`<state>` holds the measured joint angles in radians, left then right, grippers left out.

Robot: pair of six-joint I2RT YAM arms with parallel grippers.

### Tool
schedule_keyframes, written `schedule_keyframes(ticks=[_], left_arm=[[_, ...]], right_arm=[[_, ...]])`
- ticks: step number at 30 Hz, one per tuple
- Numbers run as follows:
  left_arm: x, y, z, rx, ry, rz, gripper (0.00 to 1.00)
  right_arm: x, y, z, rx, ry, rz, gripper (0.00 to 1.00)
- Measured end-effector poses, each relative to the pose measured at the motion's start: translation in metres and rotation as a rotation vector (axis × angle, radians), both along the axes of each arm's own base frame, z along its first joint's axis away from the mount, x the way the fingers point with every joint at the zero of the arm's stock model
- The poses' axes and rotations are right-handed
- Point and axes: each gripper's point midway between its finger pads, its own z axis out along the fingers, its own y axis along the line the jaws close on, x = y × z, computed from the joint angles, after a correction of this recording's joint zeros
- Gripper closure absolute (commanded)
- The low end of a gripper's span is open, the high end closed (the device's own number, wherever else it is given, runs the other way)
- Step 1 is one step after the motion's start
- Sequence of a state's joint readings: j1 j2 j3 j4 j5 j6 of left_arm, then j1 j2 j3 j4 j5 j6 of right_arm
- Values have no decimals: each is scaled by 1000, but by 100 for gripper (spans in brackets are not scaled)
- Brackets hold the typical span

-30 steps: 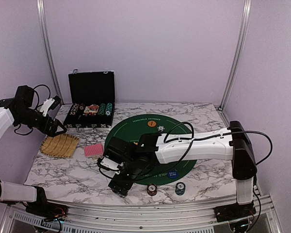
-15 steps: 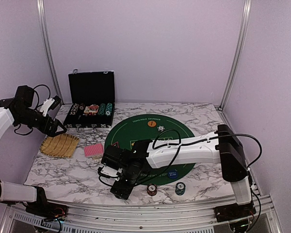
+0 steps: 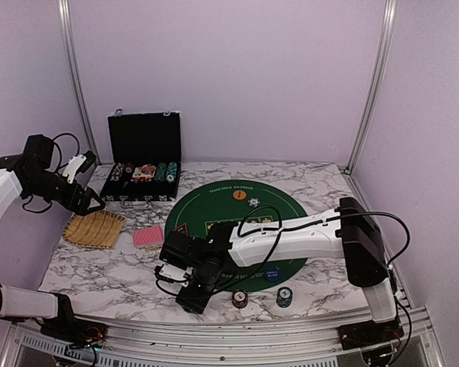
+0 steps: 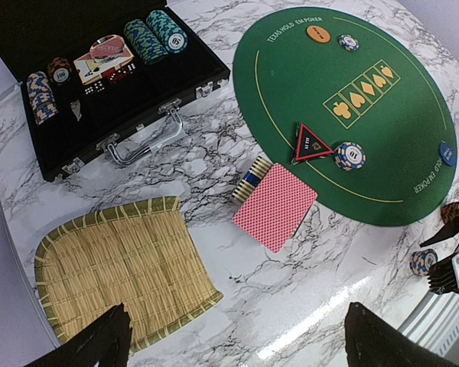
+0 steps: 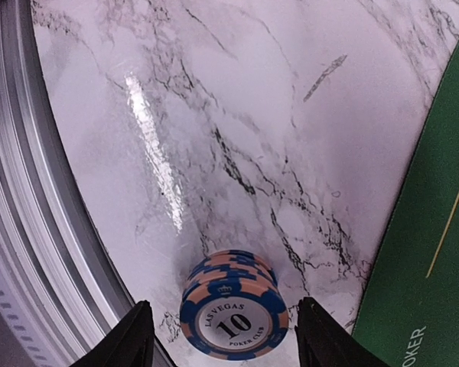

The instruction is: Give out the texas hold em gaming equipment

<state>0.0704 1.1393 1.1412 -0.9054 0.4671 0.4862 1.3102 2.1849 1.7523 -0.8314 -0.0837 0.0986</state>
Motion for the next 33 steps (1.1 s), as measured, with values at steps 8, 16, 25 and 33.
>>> schedule_keyframes(ticks=[8, 16, 25, 33], left_arm=[[0, 0, 0, 0, 0, 0, 1], [0, 0, 0, 0, 0, 0, 1], [0, 0, 1, 0, -1, 0, 1], [0, 0, 1, -1, -2, 1, 1]], right_arm=[[0, 0, -1, -1, 0, 2, 69], [1, 0, 1, 1, -4, 1, 87], [10, -5, 20, 13, -36, -34, 92], [43, -40, 50, 52, -51, -150, 92]])
